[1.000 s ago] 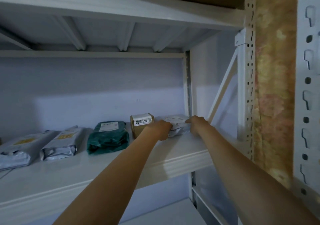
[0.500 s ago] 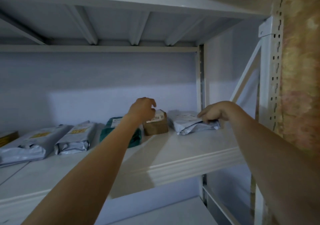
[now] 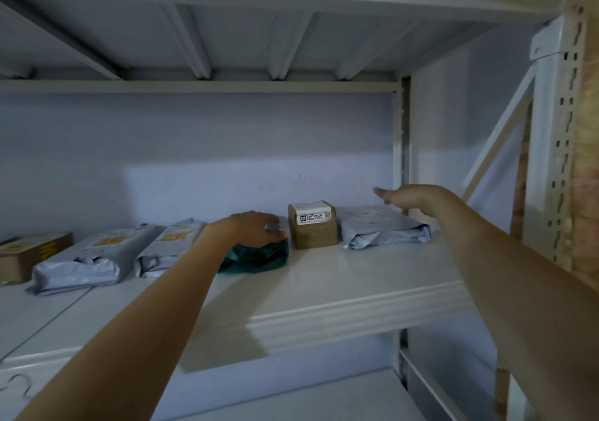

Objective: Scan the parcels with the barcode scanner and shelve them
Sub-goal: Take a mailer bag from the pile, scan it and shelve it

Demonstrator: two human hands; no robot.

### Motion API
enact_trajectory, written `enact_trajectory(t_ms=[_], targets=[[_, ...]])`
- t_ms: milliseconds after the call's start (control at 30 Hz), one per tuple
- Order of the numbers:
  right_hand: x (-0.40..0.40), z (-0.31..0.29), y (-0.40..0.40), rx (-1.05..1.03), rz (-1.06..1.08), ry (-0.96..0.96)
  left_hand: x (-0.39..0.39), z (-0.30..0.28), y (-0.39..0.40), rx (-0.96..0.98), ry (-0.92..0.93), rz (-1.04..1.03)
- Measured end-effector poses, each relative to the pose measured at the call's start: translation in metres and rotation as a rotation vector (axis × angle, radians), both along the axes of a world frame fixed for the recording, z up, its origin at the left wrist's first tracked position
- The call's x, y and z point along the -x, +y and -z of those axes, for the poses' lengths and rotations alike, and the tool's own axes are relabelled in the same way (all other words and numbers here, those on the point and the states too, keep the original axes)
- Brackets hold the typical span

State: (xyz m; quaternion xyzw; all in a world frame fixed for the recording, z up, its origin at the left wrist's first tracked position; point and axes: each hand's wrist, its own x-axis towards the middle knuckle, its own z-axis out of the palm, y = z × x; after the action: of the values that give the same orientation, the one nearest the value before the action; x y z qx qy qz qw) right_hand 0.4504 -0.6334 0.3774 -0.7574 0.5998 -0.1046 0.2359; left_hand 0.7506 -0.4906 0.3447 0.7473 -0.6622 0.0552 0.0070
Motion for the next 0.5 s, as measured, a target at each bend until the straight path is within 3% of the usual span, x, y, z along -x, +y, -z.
enact_trajectory(t_ms=[233, 500], targets=[[-0.019, 0.027, -0.008, 0.127, -0.119, 0.431, 0.01, 0.007, -0.008, -0.03, -0.033, -0.023], [-0.011, 0.029, -0.012, 0.147, -0.08, 0.49, 0.001, 0.017, -0.017, -0.003, -0.003, -0.046]])
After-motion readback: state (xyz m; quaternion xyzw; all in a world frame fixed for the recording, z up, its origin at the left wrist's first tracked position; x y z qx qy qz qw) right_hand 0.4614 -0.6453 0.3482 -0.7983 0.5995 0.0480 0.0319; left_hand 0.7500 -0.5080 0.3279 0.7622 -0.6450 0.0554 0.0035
